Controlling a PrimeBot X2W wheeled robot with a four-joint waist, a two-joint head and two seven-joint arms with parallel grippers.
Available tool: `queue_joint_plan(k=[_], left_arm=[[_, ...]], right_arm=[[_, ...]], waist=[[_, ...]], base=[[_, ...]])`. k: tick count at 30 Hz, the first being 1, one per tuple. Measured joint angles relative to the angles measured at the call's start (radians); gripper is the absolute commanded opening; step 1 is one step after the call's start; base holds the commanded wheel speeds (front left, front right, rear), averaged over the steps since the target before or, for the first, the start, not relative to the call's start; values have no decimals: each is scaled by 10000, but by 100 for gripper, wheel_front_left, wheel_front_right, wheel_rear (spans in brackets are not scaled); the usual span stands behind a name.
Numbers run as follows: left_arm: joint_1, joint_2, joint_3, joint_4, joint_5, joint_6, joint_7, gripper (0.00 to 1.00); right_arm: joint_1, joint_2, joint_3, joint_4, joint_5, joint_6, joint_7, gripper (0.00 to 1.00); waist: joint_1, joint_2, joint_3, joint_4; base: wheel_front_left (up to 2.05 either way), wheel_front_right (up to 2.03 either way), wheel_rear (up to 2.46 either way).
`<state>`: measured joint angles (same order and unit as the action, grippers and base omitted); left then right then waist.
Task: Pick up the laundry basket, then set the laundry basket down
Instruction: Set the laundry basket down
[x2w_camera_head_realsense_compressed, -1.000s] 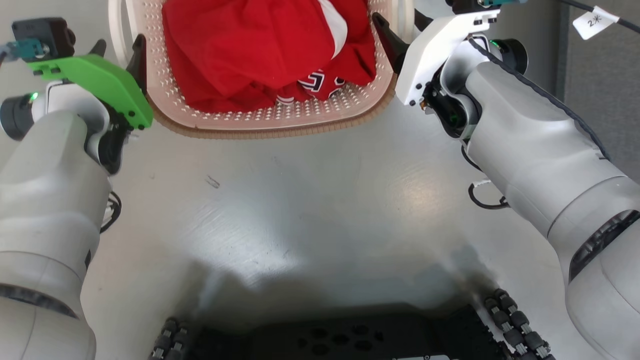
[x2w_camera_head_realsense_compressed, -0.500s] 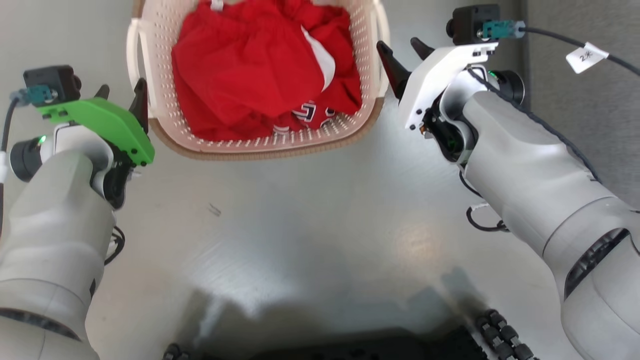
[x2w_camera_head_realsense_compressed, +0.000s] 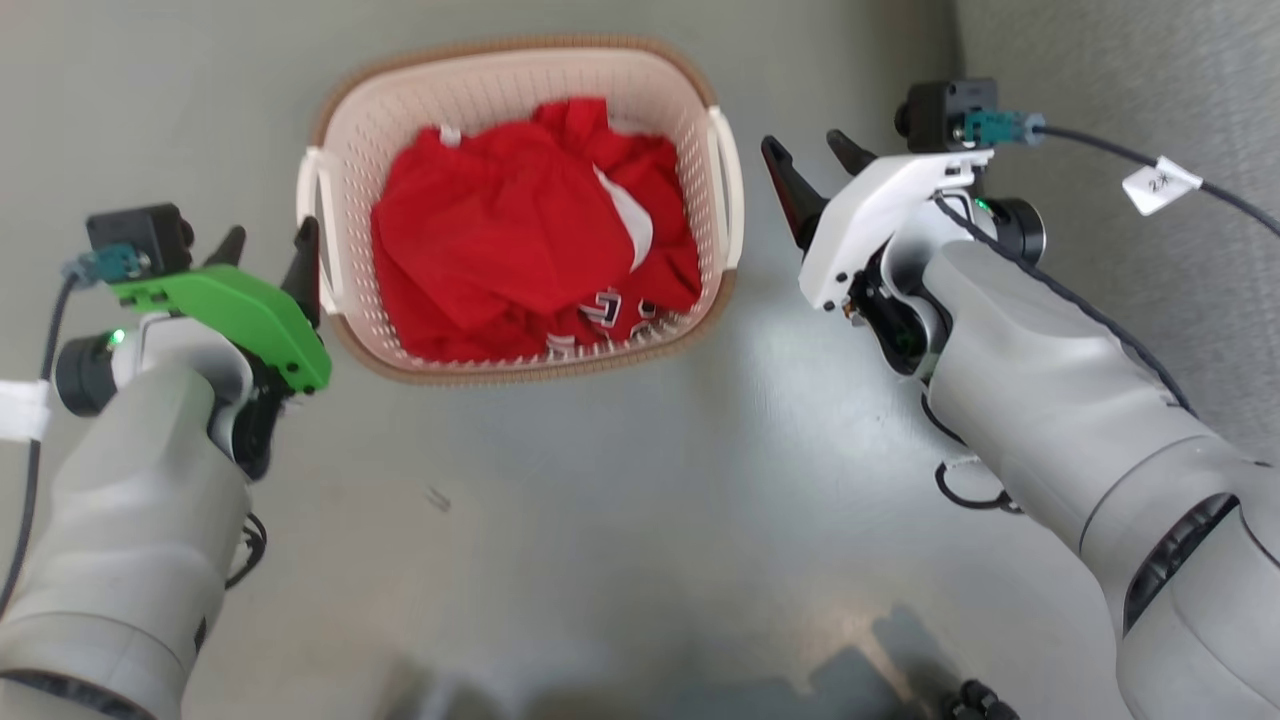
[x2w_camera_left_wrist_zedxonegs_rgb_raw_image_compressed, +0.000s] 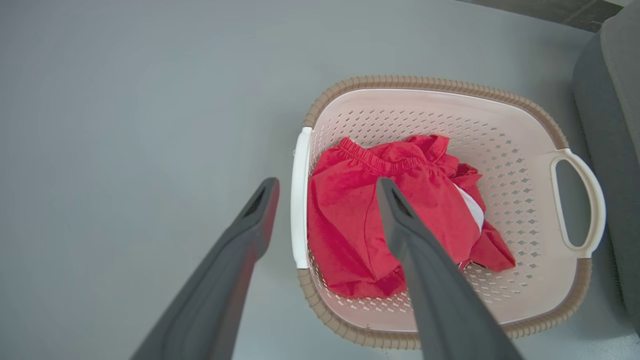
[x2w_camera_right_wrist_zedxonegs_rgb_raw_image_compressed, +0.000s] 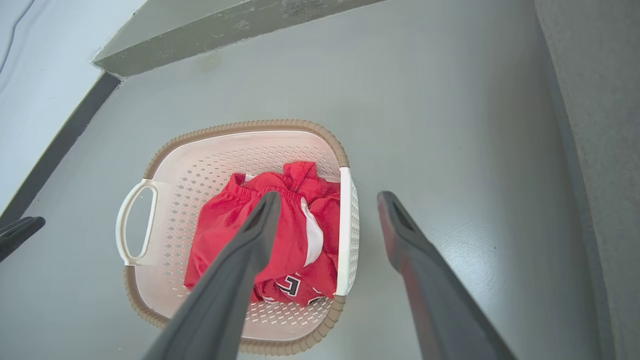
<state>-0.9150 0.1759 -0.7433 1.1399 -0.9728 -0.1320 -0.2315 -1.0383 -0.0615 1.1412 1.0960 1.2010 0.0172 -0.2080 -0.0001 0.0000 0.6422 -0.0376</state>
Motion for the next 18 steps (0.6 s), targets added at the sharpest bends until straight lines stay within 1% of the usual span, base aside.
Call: queue_joint_plan(k=[5, 10, 13, 18], left_arm=[[359, 33, 6, -270, 0, 0, -123, 100], [599, 270, 90, -579, 2, 0, -174, 100], [715, 347, 148, -700, 8, 0, -174, 100], [1012, 621, 700, -1338, 125, 0, -174, 100]], right_arm=[[292, -2, -50, 178, 58, 44, -128, 100], [449, 10, -88, 207, 54, 178, -301, 100], [515, 8, -100, 245, 48, 192, -305, 100], [965, 6, -188, 272, -40, 353, -393, 100]], waist=[[0, 0, -670, -19], [0, 0, -1308, -19], [0, 0, -1546, -17], [0, 0, -2141, -9]], base=[[0, 0, 0], [0, 0, 0], [0, 0, 0], [0, 0, 0]])
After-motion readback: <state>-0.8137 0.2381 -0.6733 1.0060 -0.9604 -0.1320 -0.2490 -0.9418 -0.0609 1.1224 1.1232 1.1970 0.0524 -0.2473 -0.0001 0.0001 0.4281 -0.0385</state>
